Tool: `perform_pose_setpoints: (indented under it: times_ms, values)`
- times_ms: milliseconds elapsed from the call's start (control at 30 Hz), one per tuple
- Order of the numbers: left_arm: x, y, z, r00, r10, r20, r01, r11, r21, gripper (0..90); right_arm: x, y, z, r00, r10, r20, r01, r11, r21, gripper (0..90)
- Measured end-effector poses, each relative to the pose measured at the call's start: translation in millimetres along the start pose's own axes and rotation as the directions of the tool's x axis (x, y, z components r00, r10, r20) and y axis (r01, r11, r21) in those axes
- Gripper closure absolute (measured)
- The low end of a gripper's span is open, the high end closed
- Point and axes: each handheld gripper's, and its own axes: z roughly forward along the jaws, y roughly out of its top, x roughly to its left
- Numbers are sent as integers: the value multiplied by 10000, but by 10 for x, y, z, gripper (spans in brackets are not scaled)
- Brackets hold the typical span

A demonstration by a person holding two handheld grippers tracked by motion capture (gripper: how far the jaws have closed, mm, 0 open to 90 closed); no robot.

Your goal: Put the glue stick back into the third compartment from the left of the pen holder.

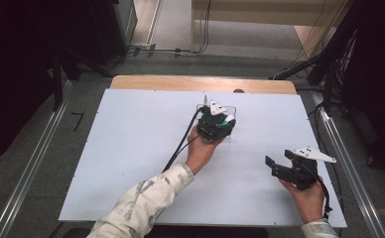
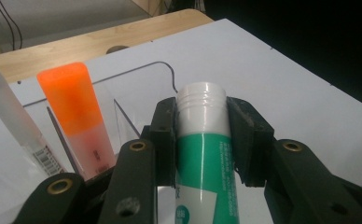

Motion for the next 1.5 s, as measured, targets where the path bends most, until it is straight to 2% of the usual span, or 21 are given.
perform_pose_setpoints:
  times_ms: [233,600,1033,1267,1500]
  values:
    - [-1,84,118,9997,29,-242,-29,10000,-34,655,-8,-1,-2,10000,-30,-42,30,10000,-30,198]
    - [103,201,276,9988,-136,-472,137,9999,11,655,-12,-2,-11,10000,20,-77,-21,10000,-16,198]
    - [104,321,500,9986,-203,-481,201,9998,-48,654,-4,-6,-5,9999,-50,-129,50,10000,5,198]
    - [131,400,554,9988,-326,-375,323,9995,-71,654,-6,-9,-5,9999,-58,-144,58,10000,23,198]
    - [134,467,589,9990,-212,-400,204,9996,-200,653,-2,-12,-9,9998,-73,-165,73,10000,26,198]
